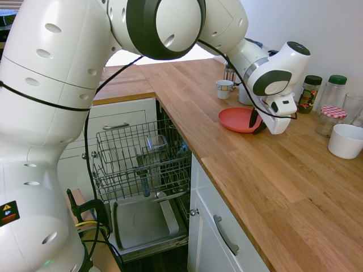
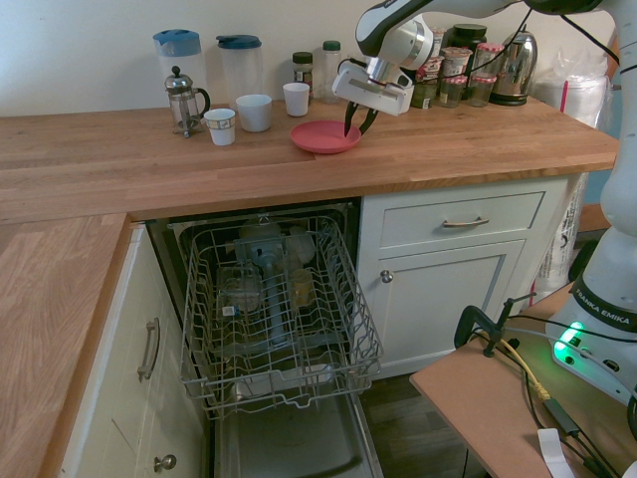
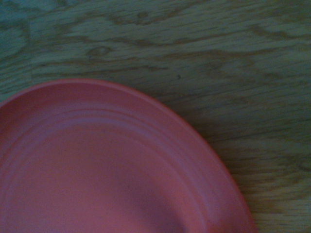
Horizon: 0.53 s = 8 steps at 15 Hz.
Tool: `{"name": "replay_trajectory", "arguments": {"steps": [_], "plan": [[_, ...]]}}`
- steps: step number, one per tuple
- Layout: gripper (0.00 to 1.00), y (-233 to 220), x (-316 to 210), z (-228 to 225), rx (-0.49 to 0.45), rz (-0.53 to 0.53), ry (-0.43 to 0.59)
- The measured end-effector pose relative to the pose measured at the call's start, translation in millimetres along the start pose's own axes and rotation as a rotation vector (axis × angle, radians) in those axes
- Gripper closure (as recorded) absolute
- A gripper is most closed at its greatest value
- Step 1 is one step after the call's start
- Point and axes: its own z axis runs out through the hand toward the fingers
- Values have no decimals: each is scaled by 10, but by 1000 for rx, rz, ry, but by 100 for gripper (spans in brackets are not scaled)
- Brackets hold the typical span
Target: Put the plate in the dishwasher
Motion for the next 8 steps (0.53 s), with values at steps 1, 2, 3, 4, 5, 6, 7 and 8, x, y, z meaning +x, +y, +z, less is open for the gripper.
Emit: {"name": "replay_trajectory", "arguments": {"steps": [1,2,3,4,5,6,7,8], "plan": [[100,5,9,5,0,-2,-2],[100,13,22,7,1,-4,-4],[100,15,31,4,4,-7,-8],[100,15,33,0,7,-17,-12],[100,14,30,-9,7,-28,-16],[100,18,39,-18,10,-35,-22],[100,25,55,-24,13,-40,-26],[100,33,76,-41,16,-47,-26]]}}
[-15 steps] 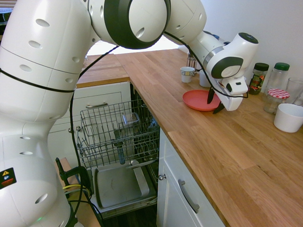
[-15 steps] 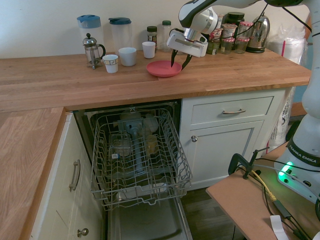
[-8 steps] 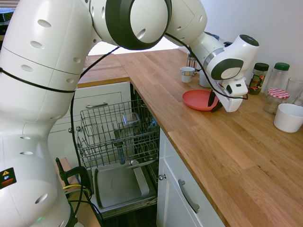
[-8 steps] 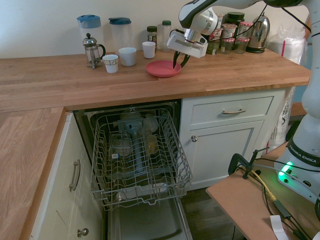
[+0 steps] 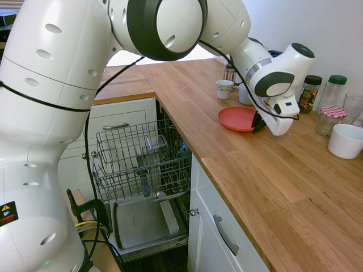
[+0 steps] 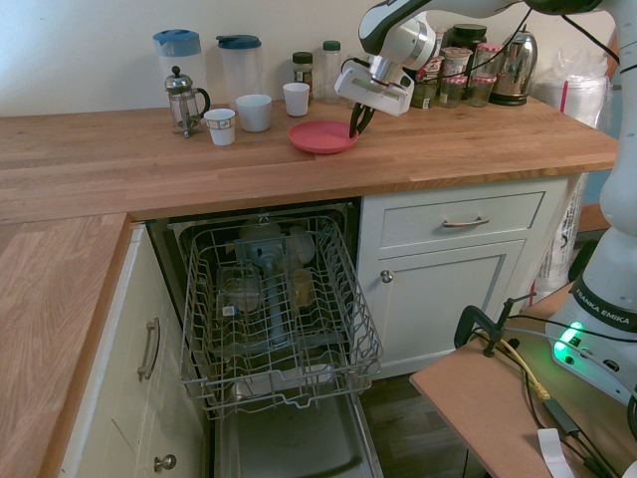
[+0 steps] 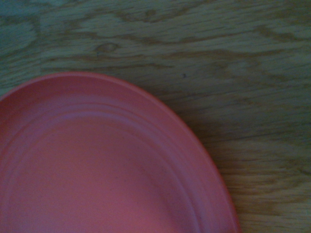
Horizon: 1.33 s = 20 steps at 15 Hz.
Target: Put the plate in the dishwasher
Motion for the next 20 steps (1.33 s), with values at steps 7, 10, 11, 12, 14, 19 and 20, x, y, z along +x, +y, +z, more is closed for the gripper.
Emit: {"name": "replay_trajectory", "arguments": {"steps": [7,10,11,12,14,19,20], "plan": [[100,39,-41,-714,48,-49,30],[100,79,-231,-1066,41,-99,60],[100,105,-324,-1174,26,-130,82],[100,142,-454,-1271,2,-175,114],[100,227,-823,-1424,-42,-280,183],[100,372,-2075,-1375,-105,-565,328],[100,365,-2349,-1297,-123,-622,353]]}}
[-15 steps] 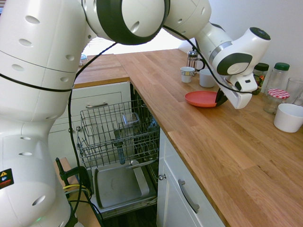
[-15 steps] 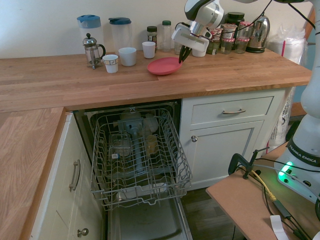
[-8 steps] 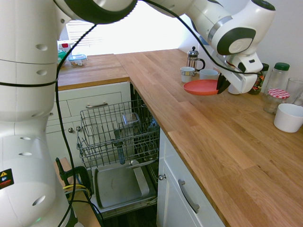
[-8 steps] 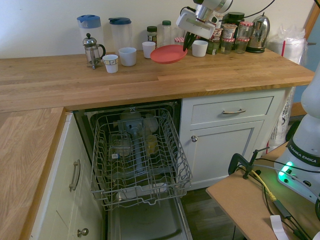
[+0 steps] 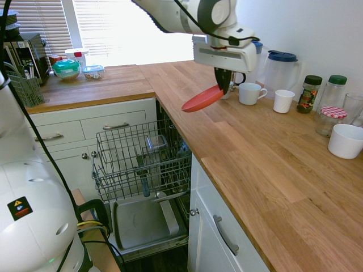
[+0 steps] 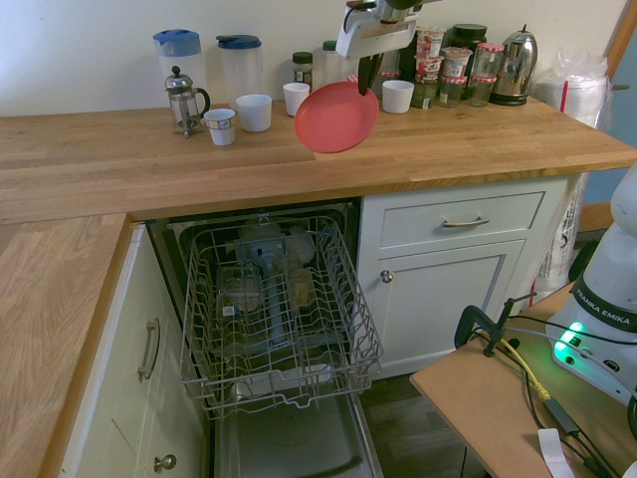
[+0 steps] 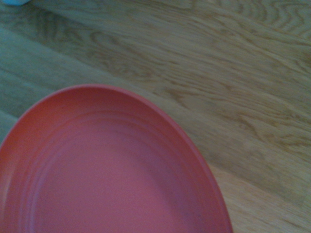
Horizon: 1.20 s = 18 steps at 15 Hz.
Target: Put the plate in the dishwasher
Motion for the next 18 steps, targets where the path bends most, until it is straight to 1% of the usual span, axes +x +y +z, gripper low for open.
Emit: {"name": "replay_trajectory", "arguments": {"steps": [3,6,8,10,11,13,16,18], "plan": [[100,-438,-559,-25,-43,-135,67],[100,-677,-976,-45,-99,-222,113],[100,-672,-964,-42,-130,-246,135],[100,-718,-1024,-36,-167,-299,196],[100,-788,-1145,-48,-181,-334,234],[100,-971,-1548,-102,-214,-413,300],[100,-1301,-2389,-134,-282,-568,411],[100,-1617,-2937,-71,-322,-669,482]]}}
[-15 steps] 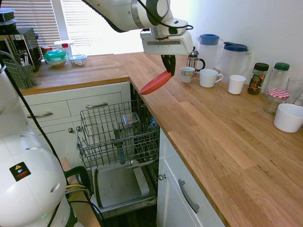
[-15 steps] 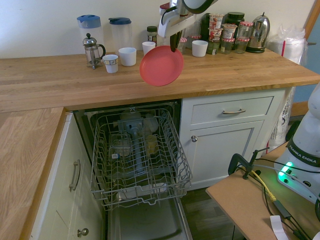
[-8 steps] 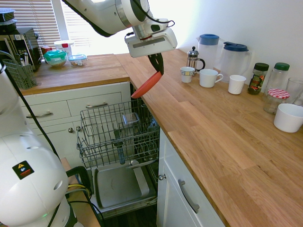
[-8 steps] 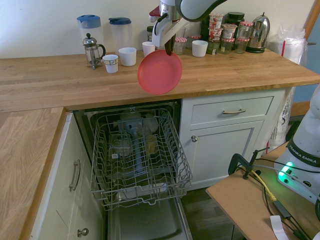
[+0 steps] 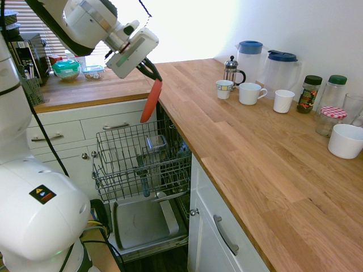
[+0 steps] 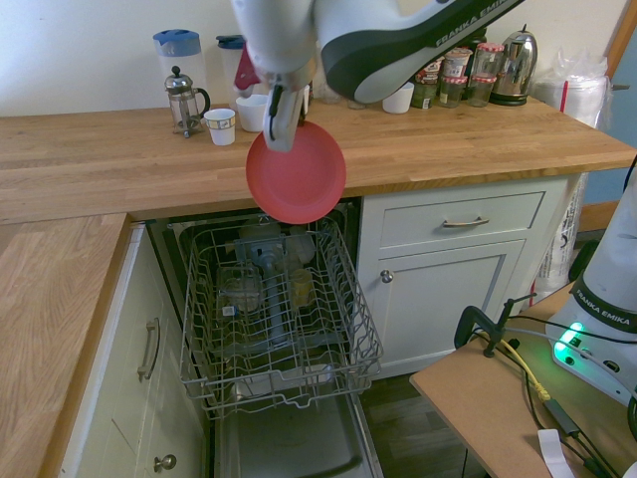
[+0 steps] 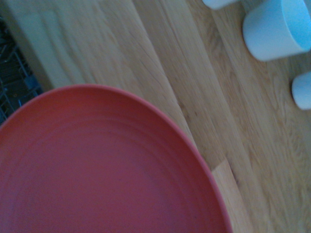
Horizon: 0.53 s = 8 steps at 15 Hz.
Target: Put the plate in the dishwasher
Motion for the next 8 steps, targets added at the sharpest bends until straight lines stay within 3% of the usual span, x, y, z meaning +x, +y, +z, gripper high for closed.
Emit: {"name": "replay_trajectory", "arguments": {"steps": [4,8], "plan": [[100,-948,-334,-201,-128,-155,93],[100,-1656,-829,-288,-195,-273,139]]}}
